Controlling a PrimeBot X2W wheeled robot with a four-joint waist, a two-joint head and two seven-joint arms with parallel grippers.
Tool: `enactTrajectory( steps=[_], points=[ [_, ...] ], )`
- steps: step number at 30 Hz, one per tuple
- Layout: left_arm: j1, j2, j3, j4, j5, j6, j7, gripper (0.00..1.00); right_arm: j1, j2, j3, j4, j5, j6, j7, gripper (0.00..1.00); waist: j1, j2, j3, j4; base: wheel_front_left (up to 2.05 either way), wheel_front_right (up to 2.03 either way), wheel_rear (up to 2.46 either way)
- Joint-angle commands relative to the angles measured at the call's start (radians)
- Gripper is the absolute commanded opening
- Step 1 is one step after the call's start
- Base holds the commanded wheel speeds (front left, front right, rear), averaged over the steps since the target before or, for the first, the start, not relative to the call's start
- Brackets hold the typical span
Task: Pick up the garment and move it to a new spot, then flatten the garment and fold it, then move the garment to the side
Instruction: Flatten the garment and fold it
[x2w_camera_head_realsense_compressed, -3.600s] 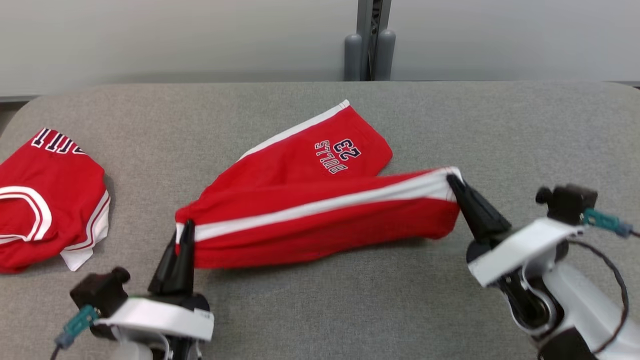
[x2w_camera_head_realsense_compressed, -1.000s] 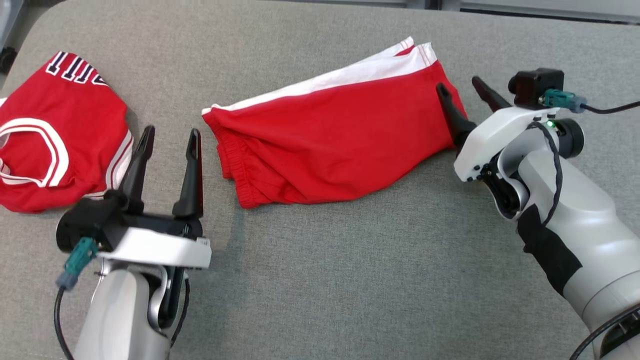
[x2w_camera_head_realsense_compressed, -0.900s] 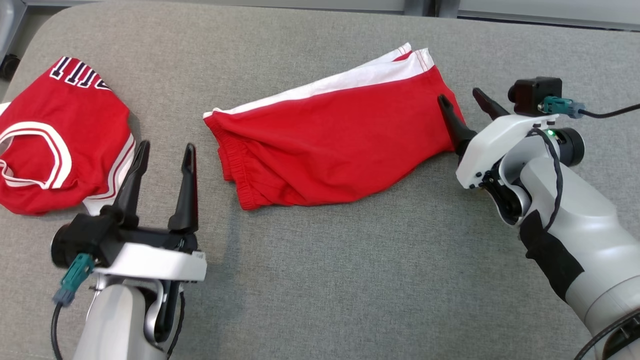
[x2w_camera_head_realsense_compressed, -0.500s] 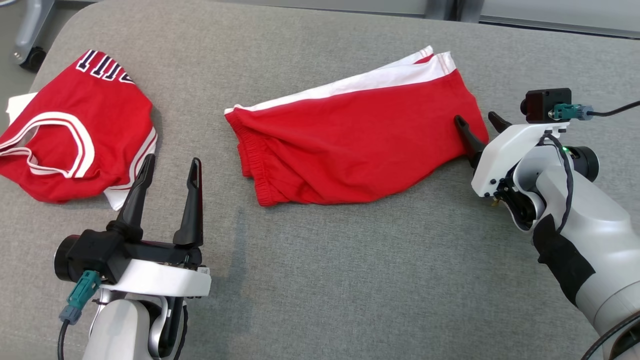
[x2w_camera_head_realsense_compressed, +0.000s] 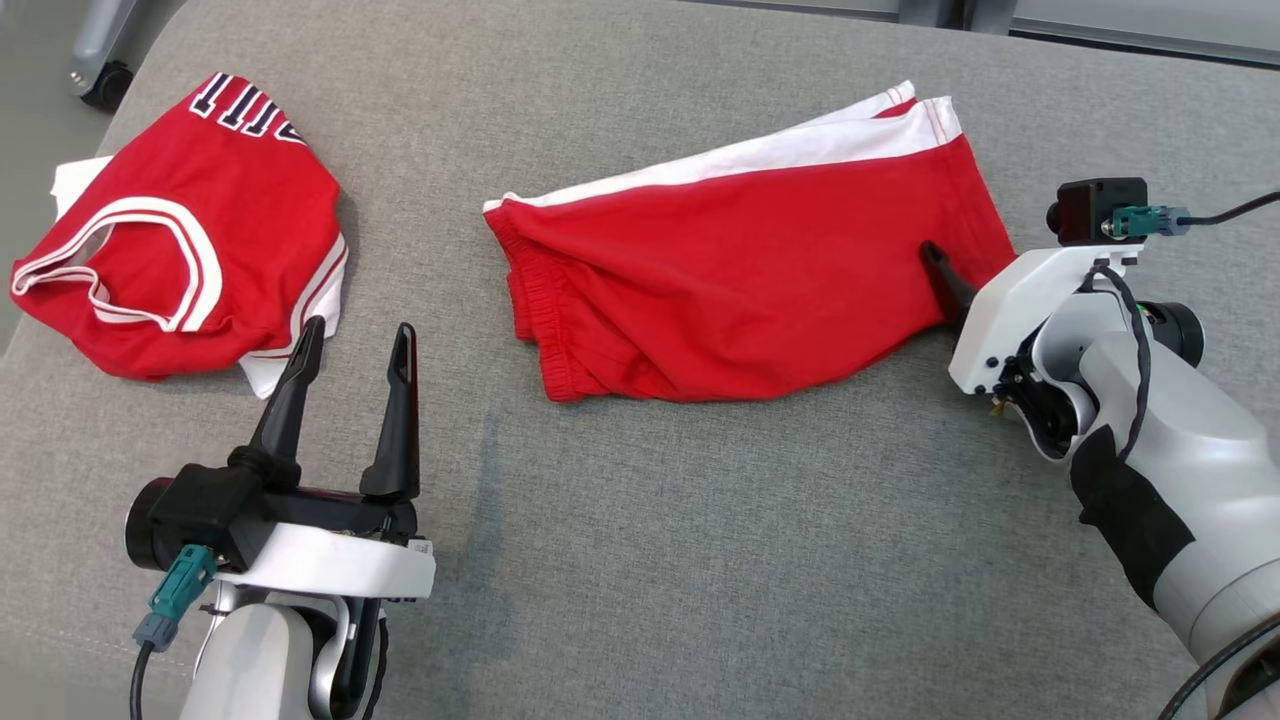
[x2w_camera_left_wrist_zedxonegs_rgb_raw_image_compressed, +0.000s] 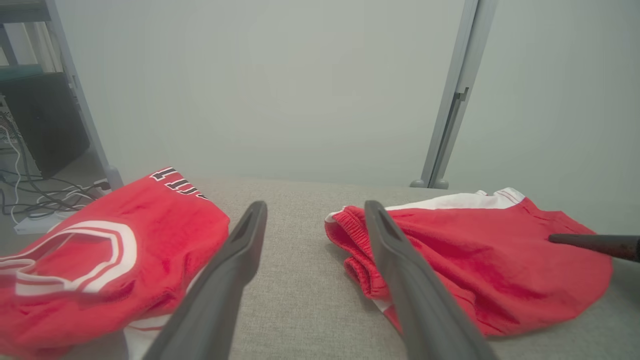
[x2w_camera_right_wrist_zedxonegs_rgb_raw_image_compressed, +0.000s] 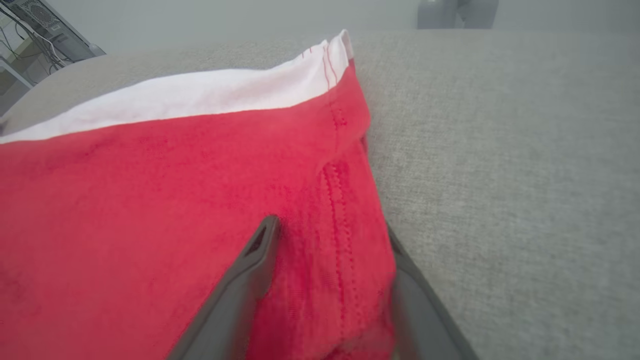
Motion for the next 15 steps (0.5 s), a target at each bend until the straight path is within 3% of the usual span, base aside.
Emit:
enactTrajectory(
  steps=[1,15],
  points=[
    [-0.005,0.003,0.001,0.002,-0.005,0.003,-0.002,1.0,0.002,0.001,0.006,-0.004,0.009,0.0,-0.004,0.0,0.0,0.0,0.001,0.003,0.0,0.0,0.0],
    [0.028,0.003,0.01,0.02,0.011,0.006,-0.002,1.0,0.093,-0.029,0.05,-0.131,0.062,0.0,-0.064,0.0,0.0,0.0,-0.067,-0.034,0.0,0.0,0.0]
  ],
)
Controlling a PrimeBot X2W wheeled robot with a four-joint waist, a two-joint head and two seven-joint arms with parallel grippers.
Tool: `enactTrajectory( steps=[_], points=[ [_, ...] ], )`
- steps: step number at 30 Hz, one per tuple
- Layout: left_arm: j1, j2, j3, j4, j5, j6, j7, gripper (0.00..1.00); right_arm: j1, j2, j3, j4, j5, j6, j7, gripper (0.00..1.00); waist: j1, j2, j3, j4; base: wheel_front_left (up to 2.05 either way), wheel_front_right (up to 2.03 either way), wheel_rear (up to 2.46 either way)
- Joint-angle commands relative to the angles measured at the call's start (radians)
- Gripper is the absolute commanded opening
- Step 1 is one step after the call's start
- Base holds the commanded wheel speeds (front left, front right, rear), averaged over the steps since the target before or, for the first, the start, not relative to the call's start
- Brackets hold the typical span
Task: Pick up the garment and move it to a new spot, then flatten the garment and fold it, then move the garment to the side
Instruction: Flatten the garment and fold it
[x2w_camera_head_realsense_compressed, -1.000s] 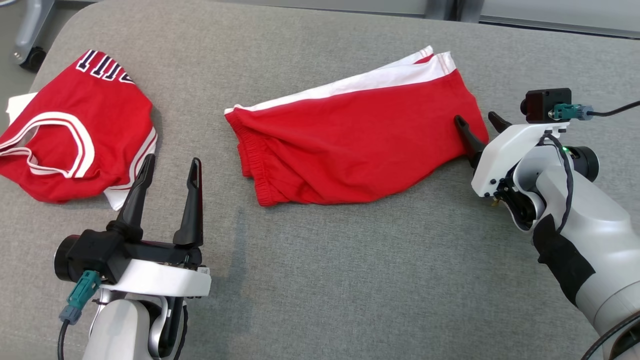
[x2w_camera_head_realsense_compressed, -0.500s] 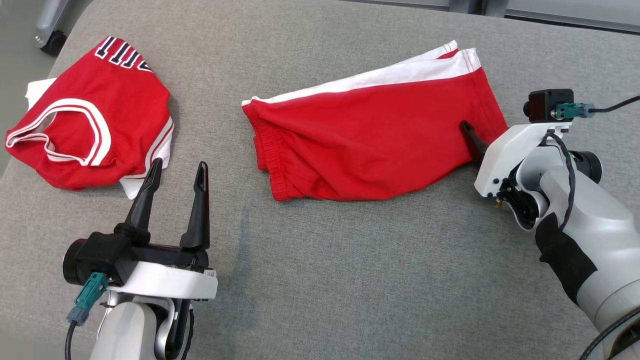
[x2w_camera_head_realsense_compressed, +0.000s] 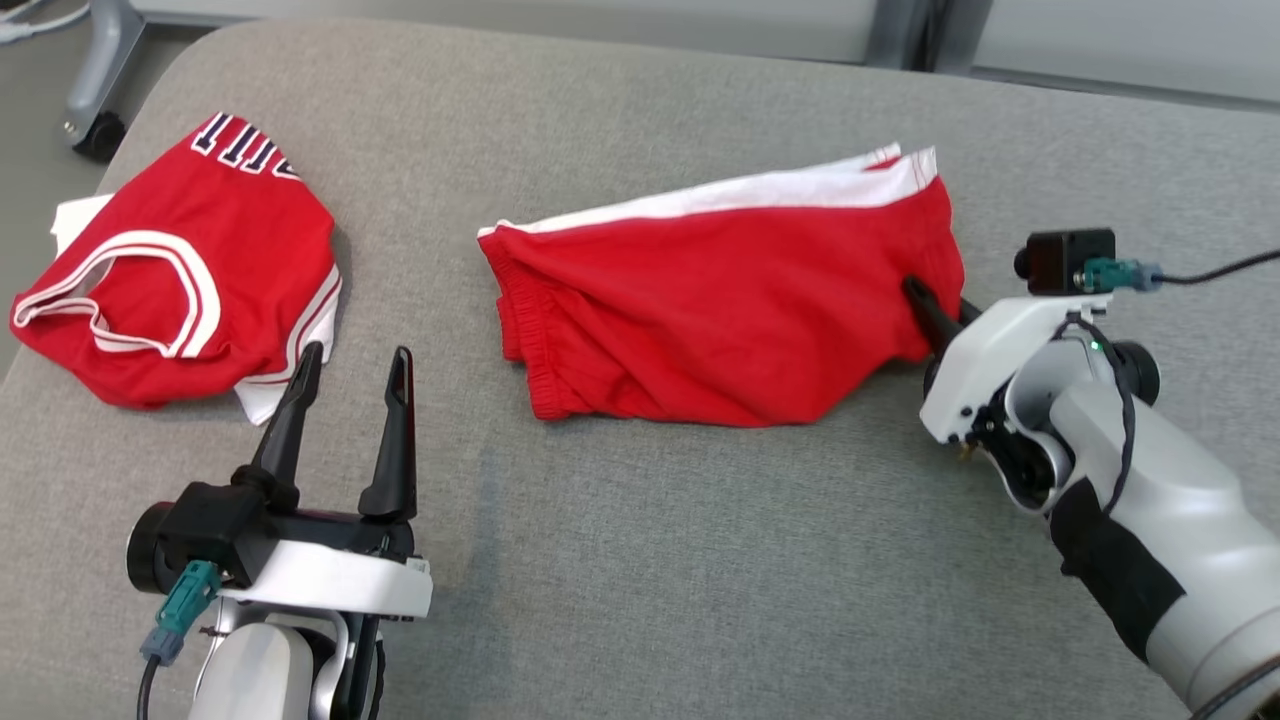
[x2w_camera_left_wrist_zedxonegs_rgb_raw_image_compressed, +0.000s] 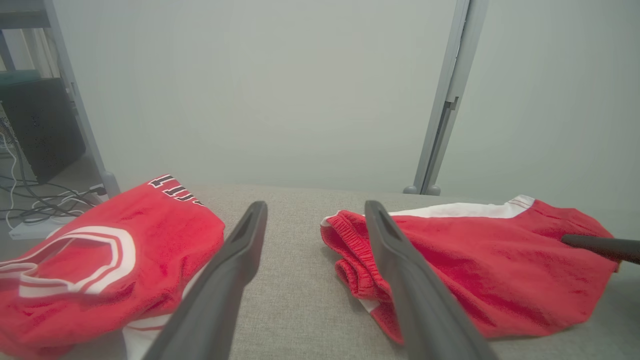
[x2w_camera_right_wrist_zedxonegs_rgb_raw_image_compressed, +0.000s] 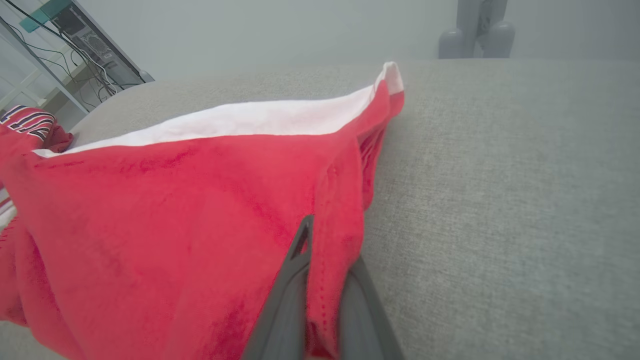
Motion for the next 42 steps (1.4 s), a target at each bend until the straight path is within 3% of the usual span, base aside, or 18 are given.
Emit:
enactTrajectory(
  steps=[1,17,28,29,30,31,32,33,42],
  points=[
    [0.015,0.003,0.001,0.002,0.011,0.001,-0.002,1.0,0.032,-0.017,0.008,-0.023,0.016,0.0,-0.013,0.0,0.0,0.0,-0.026,-0.02,0.0,0.0,0.0],
    [0.107,0.003,0.002,0.008,0.042,-0.004,-0.002,1.0,0.282,-0.107,0.055,-0.25,0.153,0.0,-0.064,0.0,0.0,0.0,-0.163,-0.102,0.0,0.0,0.0],
    [0.128,0.003,-0.005,0.017,0.037,-0.001,-0.002,1.0,0.329,-0.104,0.063,-0.246,0.168,0.0,-0.072,0.0,0.0,0.0,-0.184,-0.12,0.0,0.0,0.0],
    [0.127,0.003,-0.004,0.02,0.038,-0.002,-0.002,1.0,0.329,-0.102,0.065,-0.238,0.164,0.0,-0.073,0.16,0.0,0.0,-0.183,-0.12,0.0,0.0,0.0],
    [0.125,0.003,-0.002,0.022,0.039,-0.003,-0.002,1.0,0.327,-0.097,0.065,-0.231,0.163,0.0,-0.077,0.4,0.0,0.0,-0.183,-0.12,0.0,0.0,0.0],
    [0.125,0.003,-0.002,0.022,0.039,-0.003,-0.002,1.0,0.327,-0.097,0.065,-0.231,0.163,0.0,-0.077,0.4,0.0,0.0,-0.183,-0.12,0.0,0.0,0.0],
    [0.123,0.003,0.0,0.023,0.04,-0.004,-0.002,1.0,0.326,-0.095,0.066,-0.223,0.161,0.0,-0.078,0.65,0.0,0.0,-0.184,-0.12,0.0,0.0,0.0],
    [0.123,0.003,0.002,0.025,0.04,-0.005,-0.002,1.0,0.325,-0.092,0.068,-0.215,0.157,0.0,-0.084,1.0,0.0,0.0,-0.185,-0.121,0.0,0.0,0.0],
    [0.143,0.003,0.027,0.021,0.04,0.003,-0.002,1.0,0.299,-0.101,0.021,-0.213,0.067,0.0,-0.134,1.0,0.0,0.0,-0.206,-0.148,0.0,0.0,0.0]
  ],
)
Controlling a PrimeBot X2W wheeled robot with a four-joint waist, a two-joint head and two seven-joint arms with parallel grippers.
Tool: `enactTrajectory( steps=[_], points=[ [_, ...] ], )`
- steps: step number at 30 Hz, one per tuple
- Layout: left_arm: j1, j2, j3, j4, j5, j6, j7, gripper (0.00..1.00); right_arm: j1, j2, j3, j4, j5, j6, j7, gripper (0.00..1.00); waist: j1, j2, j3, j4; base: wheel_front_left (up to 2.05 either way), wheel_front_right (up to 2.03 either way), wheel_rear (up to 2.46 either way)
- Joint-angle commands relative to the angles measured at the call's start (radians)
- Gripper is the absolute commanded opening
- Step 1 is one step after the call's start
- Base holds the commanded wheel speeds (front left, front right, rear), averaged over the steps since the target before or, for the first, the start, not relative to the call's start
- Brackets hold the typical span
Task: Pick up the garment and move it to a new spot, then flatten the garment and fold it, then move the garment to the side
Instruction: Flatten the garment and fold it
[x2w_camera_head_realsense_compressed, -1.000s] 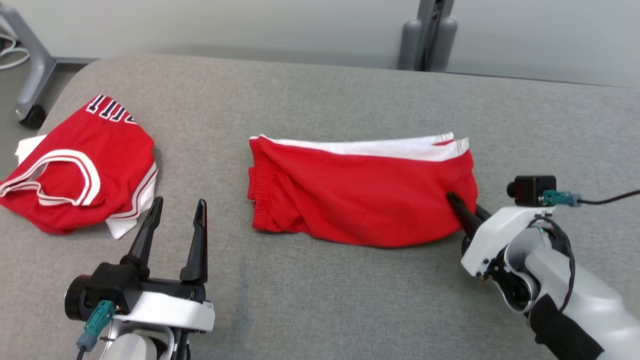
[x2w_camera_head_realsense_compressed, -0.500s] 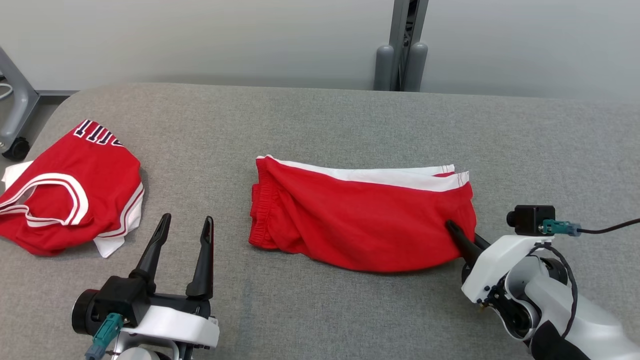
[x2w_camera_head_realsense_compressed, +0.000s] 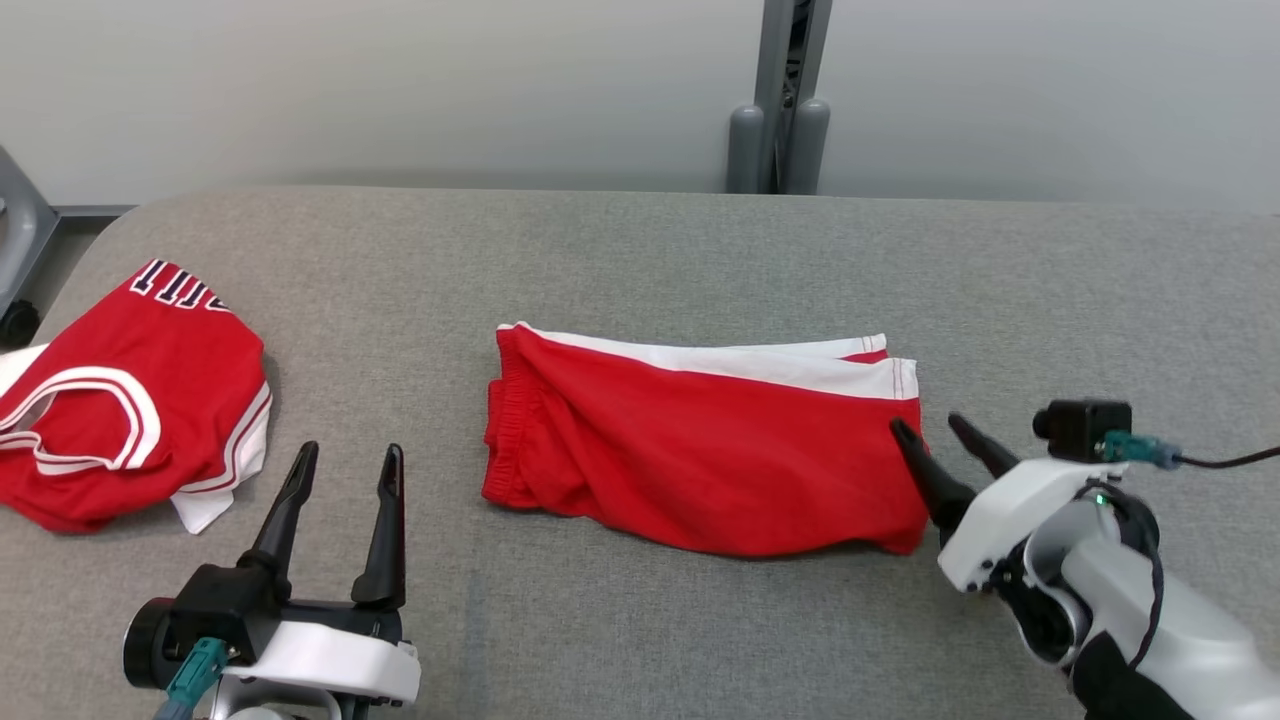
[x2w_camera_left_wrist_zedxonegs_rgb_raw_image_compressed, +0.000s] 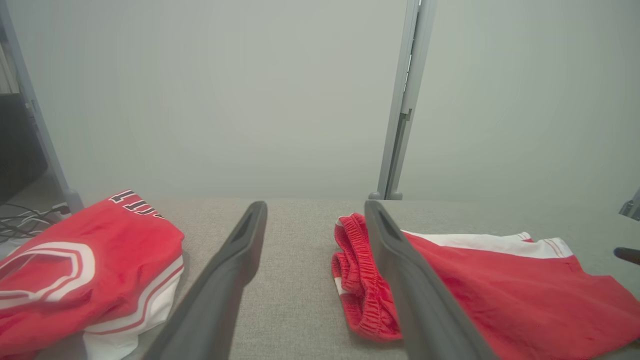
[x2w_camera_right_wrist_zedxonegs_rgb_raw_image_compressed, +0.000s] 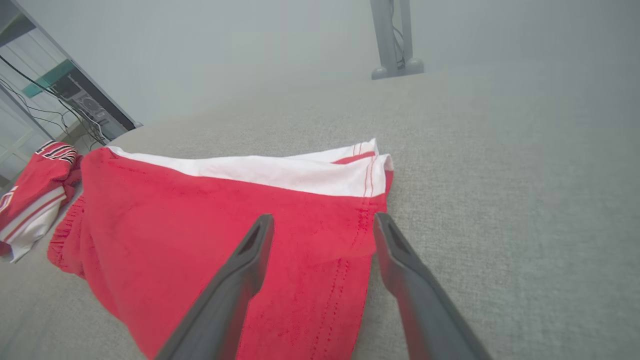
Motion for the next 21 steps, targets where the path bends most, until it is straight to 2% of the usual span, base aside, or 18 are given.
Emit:
enactTrajectory(
  steps=[1,6,13,21],
  points=[
    [0.011,0.003,0.007,-0.006,0.001,0.007,-0.002,1.0,-0.019,-0.012,-0.031,-0.025,-0.037,0.0,-0.011,1.0,0.0,0.0,-0.004,-0.008,0.0,0.0,0.0],
    [0.028,0.003,0.026,-0.016,-0.001,0.011,-0.002,1.0,0.053,-0.013,-0.236,-0.168,-0.245,0.0,-0.009,1.0,0.0,0.0,-0.014,-0.033,0.0,0.0,0.0],
    [0.045,0.003,0.049,-0.022,0.011,0.005,-0.002,1.0,0.218,0.037,-0.487,-0.351,-0.524,0.0,-0.007,1.0,0.0,0.0,-0.029,-0.055,0.0,0.0,0.0],
    [0.076,0.003,0.069,-0.051,0.015,0.017,-0.002,1.0,0.376,0.102,-0.67,-0.484,-0.674,0.0,-0.007,1.0,0.0,0.0,-0.048,-0.07,0.0,0.0,0.0]
  ],
)
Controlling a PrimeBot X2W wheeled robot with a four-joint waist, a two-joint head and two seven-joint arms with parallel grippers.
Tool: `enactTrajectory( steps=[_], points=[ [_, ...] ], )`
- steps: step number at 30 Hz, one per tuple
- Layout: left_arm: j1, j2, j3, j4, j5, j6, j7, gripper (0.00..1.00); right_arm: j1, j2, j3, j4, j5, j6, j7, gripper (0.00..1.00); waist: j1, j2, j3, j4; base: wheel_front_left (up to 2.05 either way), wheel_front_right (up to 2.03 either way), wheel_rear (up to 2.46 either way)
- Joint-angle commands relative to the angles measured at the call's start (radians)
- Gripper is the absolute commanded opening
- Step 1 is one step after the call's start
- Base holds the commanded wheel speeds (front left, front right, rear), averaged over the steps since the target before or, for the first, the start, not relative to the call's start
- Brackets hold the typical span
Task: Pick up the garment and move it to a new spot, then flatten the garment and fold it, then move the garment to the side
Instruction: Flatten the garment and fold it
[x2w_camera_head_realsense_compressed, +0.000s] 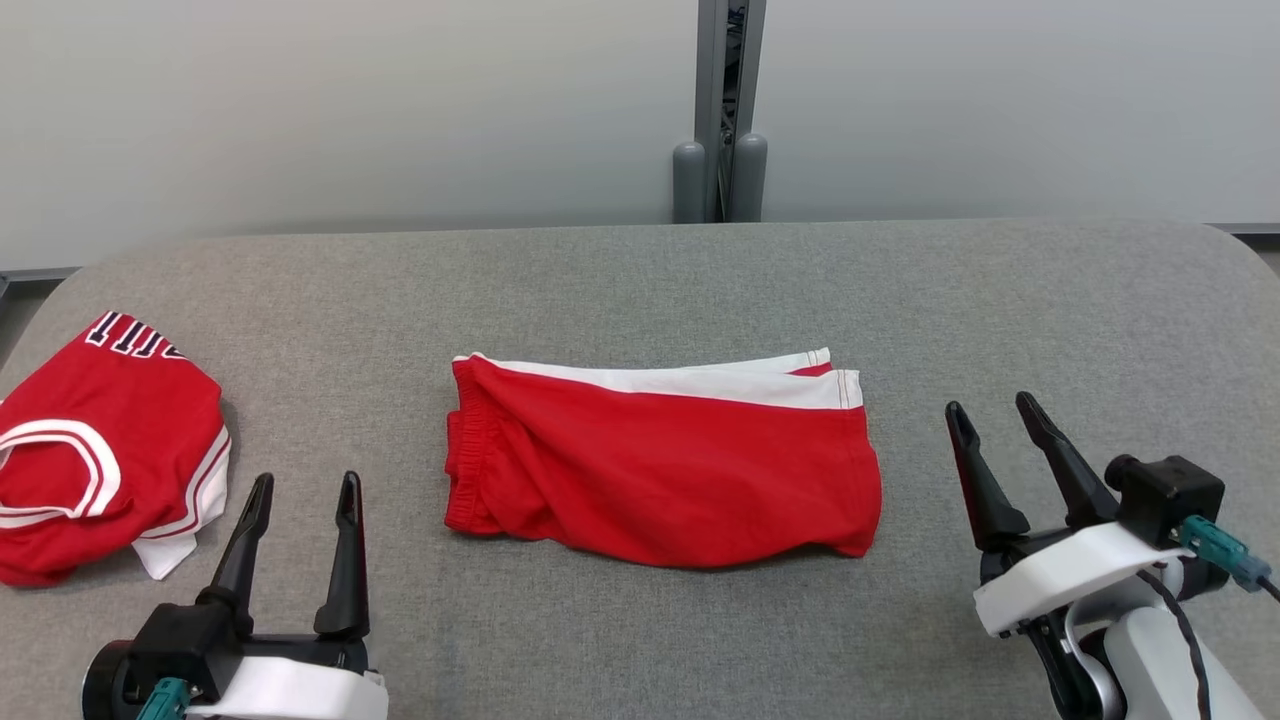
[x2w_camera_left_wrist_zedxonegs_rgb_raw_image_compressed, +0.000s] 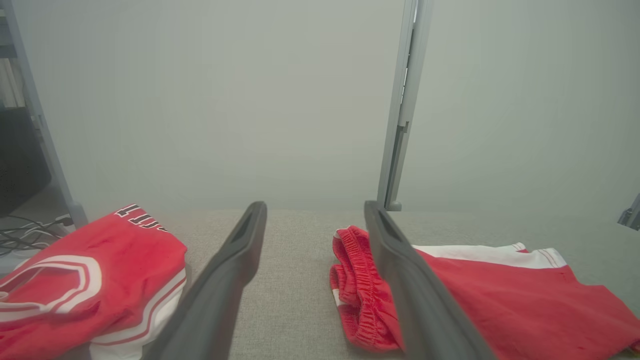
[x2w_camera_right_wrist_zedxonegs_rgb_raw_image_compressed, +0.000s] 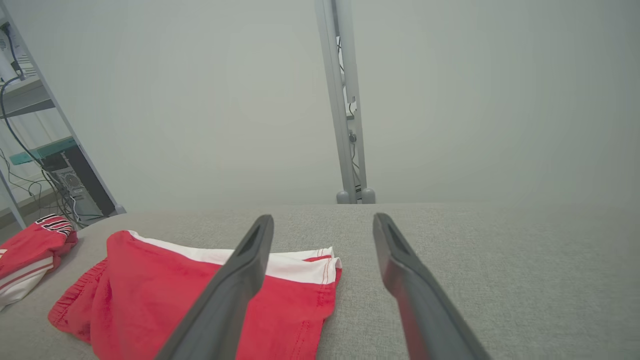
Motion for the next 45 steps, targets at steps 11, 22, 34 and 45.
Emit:
enactTrajectory(
  steps=[11,22,34,45],
  points=[
    [0.054,0.004,0.046,0.023,0.008,0.02,-0.002,1.0,0.136,0.059,-0.114,-0.065,-0.121,0.0,-0.001,1.0,0.0,-0.0001,-0.03,-0.009,0.0,0.0,0.0],
    [0.089,0.005,0.071,0.026,0.02,0.003,-0.002,1.0,0.188,0.096,-0.168,-0.078,-0.155,0.0,-0.001,1.0,0.0,-0.0001,-0.04,-0.016,0.0,0.0,0.0],
    [0.084,0.008,0.062,0.041,0.059,-0.001,-0.002,1.0,0.181,0.111,-0.181,-0.052,-0.167,0.0,0.013,1.0,0.0,-0.0001,-0.04,-0.012,0.0,0.0,0.0],
    [0.088,0.007,0.05,0.038,0.062,0.006,-0.002,1.0,0.176,0.115,-0.18,-0.047,-0.174,0.0,0.023,1.0,0.0,-0.0001,-0.039,-0.006,0.0,0.0,0.0]
  ],
)
